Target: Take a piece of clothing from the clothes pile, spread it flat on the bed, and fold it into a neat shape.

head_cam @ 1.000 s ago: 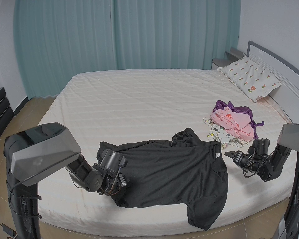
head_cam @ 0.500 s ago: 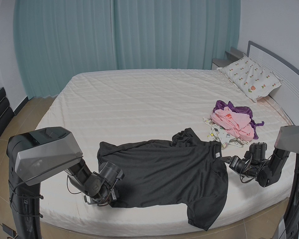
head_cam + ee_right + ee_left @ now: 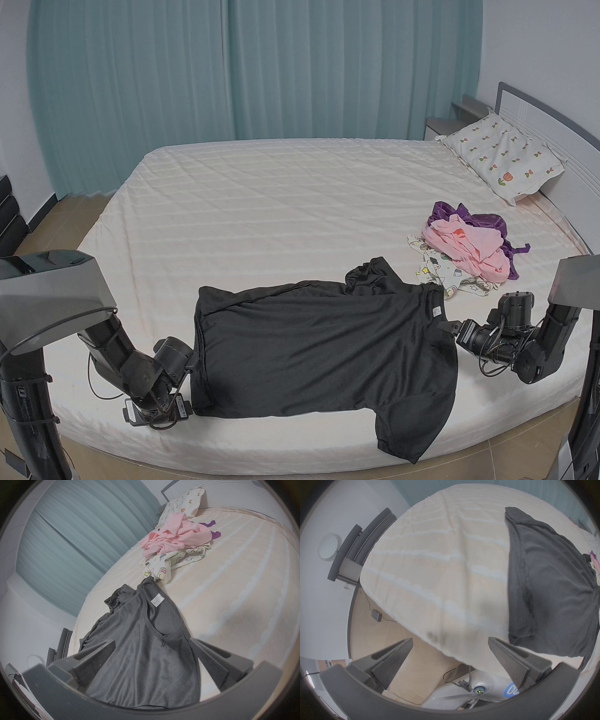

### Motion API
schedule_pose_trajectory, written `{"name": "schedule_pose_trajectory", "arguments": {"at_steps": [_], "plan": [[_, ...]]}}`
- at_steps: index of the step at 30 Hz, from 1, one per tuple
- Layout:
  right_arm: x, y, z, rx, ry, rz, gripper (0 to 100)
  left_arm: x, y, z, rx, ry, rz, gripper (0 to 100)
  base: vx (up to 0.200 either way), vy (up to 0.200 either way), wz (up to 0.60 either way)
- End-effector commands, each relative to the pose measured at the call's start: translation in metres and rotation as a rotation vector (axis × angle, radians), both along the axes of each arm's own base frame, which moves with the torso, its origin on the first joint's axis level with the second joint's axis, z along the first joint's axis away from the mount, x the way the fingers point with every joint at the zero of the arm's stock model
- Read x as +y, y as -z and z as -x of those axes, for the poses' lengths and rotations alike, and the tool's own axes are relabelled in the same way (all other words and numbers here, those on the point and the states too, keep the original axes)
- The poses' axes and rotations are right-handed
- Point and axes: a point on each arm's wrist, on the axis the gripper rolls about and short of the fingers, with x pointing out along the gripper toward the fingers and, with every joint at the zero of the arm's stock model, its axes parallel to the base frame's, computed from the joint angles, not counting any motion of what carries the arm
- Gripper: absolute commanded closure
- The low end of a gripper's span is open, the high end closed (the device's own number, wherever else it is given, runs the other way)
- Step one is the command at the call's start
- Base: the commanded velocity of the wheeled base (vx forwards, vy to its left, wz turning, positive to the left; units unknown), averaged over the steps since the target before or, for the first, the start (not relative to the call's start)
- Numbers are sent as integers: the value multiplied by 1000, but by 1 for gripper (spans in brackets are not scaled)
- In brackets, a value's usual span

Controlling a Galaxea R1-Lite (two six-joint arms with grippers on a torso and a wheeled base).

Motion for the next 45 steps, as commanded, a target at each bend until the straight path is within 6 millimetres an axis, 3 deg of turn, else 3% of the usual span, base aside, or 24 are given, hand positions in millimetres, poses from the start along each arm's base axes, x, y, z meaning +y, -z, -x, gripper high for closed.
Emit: {"name": "schedule_pose_trajectory", "arguments": {"at_steps": [1, 5, 10, 13, 18, 19, 23, 28, 36, 38, 45], "plan": [[3, 2, 4, 5, -9, 0, 0, 16, -9, 8, -1, -44, 3, 0, 0, 0, 0], [3, 2, 4, 6, -11, 0, 0, 22, -25, 6, -56, -51, 48, 0, 0, 0, 0], [4, 3, 7, 17, -14, 0, 0, 16, -58, -1, -144, -10, 307, 0, 0, 0, 0], [4, 4, 8, 23, -14, 0, 0, 12, -60, -5, -171, -20, 364, 0, 0, 0, 0], [6, 5, 9, 26, -23, 1, 0, -1, -35, -20, -220, -32, 385, 0, 0, 0, 0], [8, 6, 10, 31, -28, 1, 0, -9, -19, -24, -222, -19, 355, 0, 0, 0, 0], [9, 6, 10, 29, -31, 1, 0, -28, 11, -25, -197, 21, 249, 0, 0, 0, 0], [9, 6, 10, 31, -32, 1, 0, -39, 22, -21, -179, 64, 180, 0, 0, 0, 0], [9, 7, 10, 32, -33, 2, 0, -25, 22, -17, -127, 50, 78, 0, 0, 0, 0], [9, 8, 10, 36, -34, 4, 0, -9, 13, -16, -98, 1, 47, 0, 0, 0, 0], [10, 9, 12, 40, -37, 6, 0, 17, -1, -1, -28, -43, 14, 0, 0, 0, 0]]}}
